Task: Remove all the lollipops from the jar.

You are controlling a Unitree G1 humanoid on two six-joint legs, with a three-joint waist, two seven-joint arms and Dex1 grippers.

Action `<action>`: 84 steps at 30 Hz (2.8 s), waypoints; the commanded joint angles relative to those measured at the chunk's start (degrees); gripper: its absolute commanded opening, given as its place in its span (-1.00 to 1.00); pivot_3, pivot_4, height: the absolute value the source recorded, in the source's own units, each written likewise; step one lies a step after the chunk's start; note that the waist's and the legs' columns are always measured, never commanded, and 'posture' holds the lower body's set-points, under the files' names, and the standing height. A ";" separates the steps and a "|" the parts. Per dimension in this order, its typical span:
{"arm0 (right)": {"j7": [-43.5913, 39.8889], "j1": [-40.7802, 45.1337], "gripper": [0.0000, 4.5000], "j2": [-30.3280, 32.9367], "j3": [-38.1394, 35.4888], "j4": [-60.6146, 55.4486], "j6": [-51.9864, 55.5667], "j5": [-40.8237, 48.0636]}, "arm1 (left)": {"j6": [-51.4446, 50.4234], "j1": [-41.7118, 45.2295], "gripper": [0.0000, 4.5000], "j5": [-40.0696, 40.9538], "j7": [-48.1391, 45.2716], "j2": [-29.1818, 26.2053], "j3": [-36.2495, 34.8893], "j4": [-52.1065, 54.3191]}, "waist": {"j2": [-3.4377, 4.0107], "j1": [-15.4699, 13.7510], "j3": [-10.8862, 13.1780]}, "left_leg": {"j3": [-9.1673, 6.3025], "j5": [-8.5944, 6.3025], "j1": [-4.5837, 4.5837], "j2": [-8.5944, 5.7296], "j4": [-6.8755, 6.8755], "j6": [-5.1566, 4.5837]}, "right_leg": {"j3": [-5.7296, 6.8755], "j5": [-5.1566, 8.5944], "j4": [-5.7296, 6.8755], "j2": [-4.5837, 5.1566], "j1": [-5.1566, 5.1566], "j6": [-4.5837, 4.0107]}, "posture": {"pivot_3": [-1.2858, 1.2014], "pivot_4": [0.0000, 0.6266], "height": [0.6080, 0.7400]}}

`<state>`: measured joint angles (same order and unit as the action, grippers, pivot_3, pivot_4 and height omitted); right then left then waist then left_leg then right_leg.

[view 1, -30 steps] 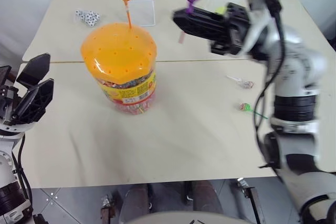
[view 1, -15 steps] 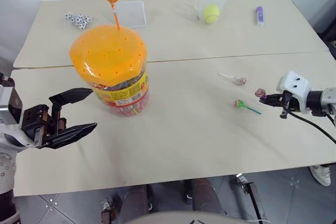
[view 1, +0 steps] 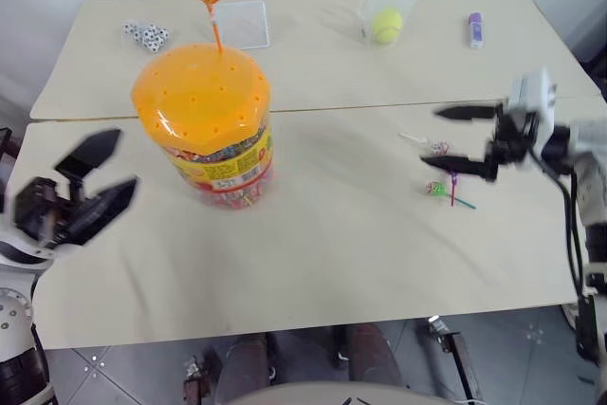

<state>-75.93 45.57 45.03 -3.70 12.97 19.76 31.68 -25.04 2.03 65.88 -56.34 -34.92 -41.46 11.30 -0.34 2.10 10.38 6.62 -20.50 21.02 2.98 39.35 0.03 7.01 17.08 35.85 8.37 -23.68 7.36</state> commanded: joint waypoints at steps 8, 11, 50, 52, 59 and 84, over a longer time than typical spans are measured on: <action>21.75 20.86 0.97 -24.22 4.14 0.79 11.08 0.72 | -0.59 2.92 1.00 5.28 4.98 0.51 -3.05 -1.94 | -0.06 -0.64 -0.04 | -0.06 -0.07 0.34 -0.15 0.38 -0.07 | 0.29 -0.01 0.12 0.11 0.07 0.02 | 0.03 -0.52 1.00; 26.04 24.20 0.97 -31.24 6.59 3.40 12.39 -1.33 | -1.24 3.50 1.00 4.90 3.88 0.05 -1.03 -1.78 | -0.08 -0.35 -0.05 | -0.08 -0.07 0.35 -0.14 0.35 -0.06 | 0.35 -0.01 0.14 0.07 0.06 0.02 | 0.03 -0.52 1.00; 2.59 -10.34 -0.98 21.16 2.70 4.88 -6.35 -20.00 | 5.46 2.91 1.00 -14.73 -15.79 -5.34 17.77 5.21 | -0.08 -0.84 -0.03 | 0.28 -0.08 0.24 -0.18 -0.12 -0.08 | 0.26 -0.04 -0.35 0.04 0.04 0.08 | 0.03 -0.52 1.00; 3.89 -14.77 -0.98 20.57 1.66 6.78 -10.72 -20.54 | 7.77 2.00 1.00 -17.71 -18.12 -6.10 19.63 5.26 | -0.09 -0.42 -0.02 | 0.39 -0.09 0.17 -0.18 -0.15 -0.09 | 0.25 -0.05 -0.45 0.04 0.10 0.10 | 0.03 -0.52 1.00; 8.52 -17.64 -0.98 16.25 3.00 23.02 -24.47 -26.85 | 8.20 3.85 1.00 -18.88 -20.07 -7.36 22.30 4.50 | -0.02 0.88 0.00 | 0.73 0.05 -0.12 -0.12 -0.12 -0.06 | -0.12 -0.04 -0.22 0.04 0.04 0.07 | 0.03 -0.52 1.00; -4.81 -20.13 0.99 -8.27 7.67 -7.14 -31.39 -10.12 | 19.77 -5.01 1.00 -39.33 4.28 -4.22 16.20 -5.33 | -0.01 -1.86 0.00 | 0.31 0.01 0.14 -0.17 0.04 -0.10 | 0.23 -0.05 -0.25 0.09 0.10 0.06 | 0.03 -0.52 1.00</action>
<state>-80.86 24.44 36.95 4.25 3.96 -8.25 23.30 -7.25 -4.34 27.16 -55.15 -40.03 -24.22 5.43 -0.35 0.25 10.38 6.93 -20.52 21.18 2.80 39.43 -0.11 7.25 17.02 35.59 8.46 -23.57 7.43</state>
